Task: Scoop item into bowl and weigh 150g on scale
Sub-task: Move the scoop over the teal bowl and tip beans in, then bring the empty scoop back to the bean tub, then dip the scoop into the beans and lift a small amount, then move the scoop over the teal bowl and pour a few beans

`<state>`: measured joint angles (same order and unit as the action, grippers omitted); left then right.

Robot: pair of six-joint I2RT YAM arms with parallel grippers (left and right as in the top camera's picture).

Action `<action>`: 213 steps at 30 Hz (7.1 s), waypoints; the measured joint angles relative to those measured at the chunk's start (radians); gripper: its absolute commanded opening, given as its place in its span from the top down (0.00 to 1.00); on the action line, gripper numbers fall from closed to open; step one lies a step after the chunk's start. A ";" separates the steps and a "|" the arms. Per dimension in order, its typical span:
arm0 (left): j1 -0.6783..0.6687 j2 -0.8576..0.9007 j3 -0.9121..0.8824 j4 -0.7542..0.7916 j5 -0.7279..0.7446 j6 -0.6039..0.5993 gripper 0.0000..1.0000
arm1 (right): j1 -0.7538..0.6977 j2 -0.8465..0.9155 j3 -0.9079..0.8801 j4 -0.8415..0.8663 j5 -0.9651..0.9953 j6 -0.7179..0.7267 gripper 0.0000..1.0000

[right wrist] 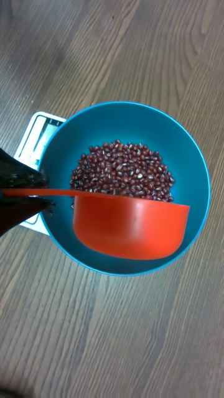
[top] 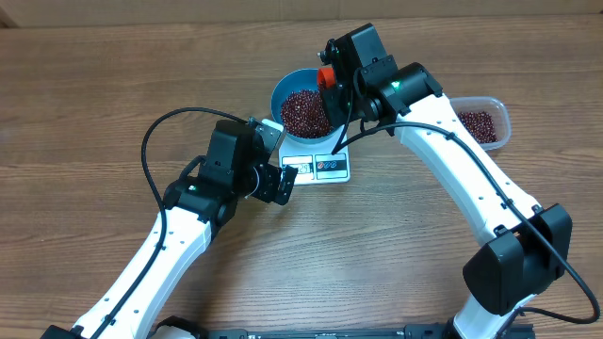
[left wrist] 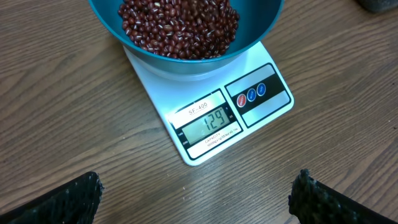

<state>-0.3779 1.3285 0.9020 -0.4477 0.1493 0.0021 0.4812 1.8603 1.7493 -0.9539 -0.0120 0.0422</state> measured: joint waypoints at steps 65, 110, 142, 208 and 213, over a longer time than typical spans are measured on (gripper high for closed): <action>0.000 0.000 0.000 0.000 0.000 0.000 0.00 | 0.076 0.000 0.000 0.019 0.185 -0.227 0.96; 0.000 0.000 0.000 0.000 0.000 0.000 0.00 | -0.813 -0.096 -0.198 -0.139 -0.236 -0.174 0.96; 0.000 0.000 0.000 0.000 0.000 0.000 0.00 | -0.717 0.112 -0.201 -0.147 -0.220 -0.179 0.96; 0.000 0.000 0.000 0.000 0.000 0.000 0.00 | -0.072 0.050 0.006 -0.007 -0.181 -0.072 0.96; 0.000 0.000 0.000 0.000 0.000 0.000 0.00 | -0.063 0.050 0.006 -0.006 -0.129 -0.072 0.96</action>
<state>-0.3779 1.3285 0.9020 -0.4477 0.1493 0.0021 0.4187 1.9102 1.7550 -0.9604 -0.1406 -0.0296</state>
